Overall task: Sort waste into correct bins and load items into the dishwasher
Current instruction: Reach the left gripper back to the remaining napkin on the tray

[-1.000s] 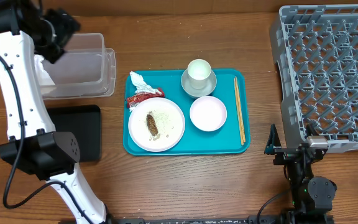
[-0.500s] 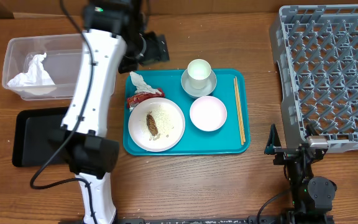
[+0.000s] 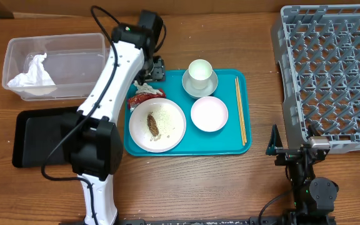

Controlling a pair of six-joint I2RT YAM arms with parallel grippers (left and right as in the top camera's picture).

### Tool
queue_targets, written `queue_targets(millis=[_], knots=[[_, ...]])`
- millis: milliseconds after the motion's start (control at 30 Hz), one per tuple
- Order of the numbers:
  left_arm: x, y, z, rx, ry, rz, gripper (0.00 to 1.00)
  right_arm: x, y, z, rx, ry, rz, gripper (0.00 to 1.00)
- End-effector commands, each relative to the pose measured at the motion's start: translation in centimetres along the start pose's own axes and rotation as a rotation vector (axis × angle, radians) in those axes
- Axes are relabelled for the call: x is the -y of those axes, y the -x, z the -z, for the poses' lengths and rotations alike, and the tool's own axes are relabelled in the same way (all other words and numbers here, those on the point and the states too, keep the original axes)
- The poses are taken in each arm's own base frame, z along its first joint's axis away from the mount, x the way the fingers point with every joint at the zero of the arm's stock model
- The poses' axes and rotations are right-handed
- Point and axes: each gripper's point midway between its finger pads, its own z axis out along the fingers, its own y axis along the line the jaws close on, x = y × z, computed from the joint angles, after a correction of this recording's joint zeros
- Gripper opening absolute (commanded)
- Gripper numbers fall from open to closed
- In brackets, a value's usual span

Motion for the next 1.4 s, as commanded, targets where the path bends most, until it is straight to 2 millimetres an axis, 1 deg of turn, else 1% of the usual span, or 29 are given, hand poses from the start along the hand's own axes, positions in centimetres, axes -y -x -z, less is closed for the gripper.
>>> queue_targets(millis=[0, 67, 100, 267, 400, 533, 600, 633, 767, 867, 1033, 1200, 1367], knots=[[0.2, -0.6, -1.2, 0.000, 0.018, -0.083, 0.76, 0.1, -0.2, 0.0, 0.004, -0.005, 0.007, 1.00], [0.4, -0.5, -1.9, 0.009, 0.013, -0.118, 0.75, 0.1, -0.2, 0.0, 0.004, -0.005, 0.007, 1.00], [0.5, -0.5, -2.1, 0.013, 0.009, -0.133, 0.73, 0.1, -0.2, 0.0, 0.004, -0.005, 0.007, 1.00], [1.0, -0.4, -2.9, 0.027, -0.002, -0.209, 0.69, 0.1, -0.2, 0.0, 0.004, -0.005, 0.007, 1.00], [1.3, -0.4, -3.0, 0.032, -0.015, -0.256, 0.68, 0.1, -0.2, 0.0, 0.004, -0.005, 0.007, 1.00], [2.3, -0.9, -3.2, 0.018, -0.065, -0.308, 0.68, 0.1, -0.2, 0.0, 0.004, -0.005, 0.007, 1.00], [2.6, -1.2, -3.7, 0.016, -0.073, -0.325, 0.68, 0.1, -0.2, 0.0, 0.004, -0.005, 0.007, 1.00], [2.6, -1.4, -4.2, 0.017, -0.068, -0.348, 0.69, 0.1, -0.2, 0.0, 0.004, -0.005, 0.007, 1.00], [1.4, -0.9, -4.6, 0.038, 0.005, -0.357, 0.68, 0.1, -0.2, 0.0, 0.004, -0.005, 0.007, 1.00], [1.4, -0.9, -4.6, 0.039, 0.004, -0.374, 0.64, 0.1, -0.2, 0.0, 0.004, -0.005, 0.007, 1.00], [1.5, -1.3, -4.9, 0.028, 0.004, -0.385, 0.64, 0.1, -0.2, 0.0, 0.004, -0.005, 0.007, 1.00], [1.3, -2.3, -5.9, 0.002, 0.005, -0.390, 0.64, 0.1, -0.2, 0.0, 0.004, -0.005, 0.007, 1.00], [1.3, -2.0, -5.9, 0.014, 0.003, -0.385, 0.64, 0.1, -0.2, 0.0, 0.004, -0.005, 0.007, 1.00]])
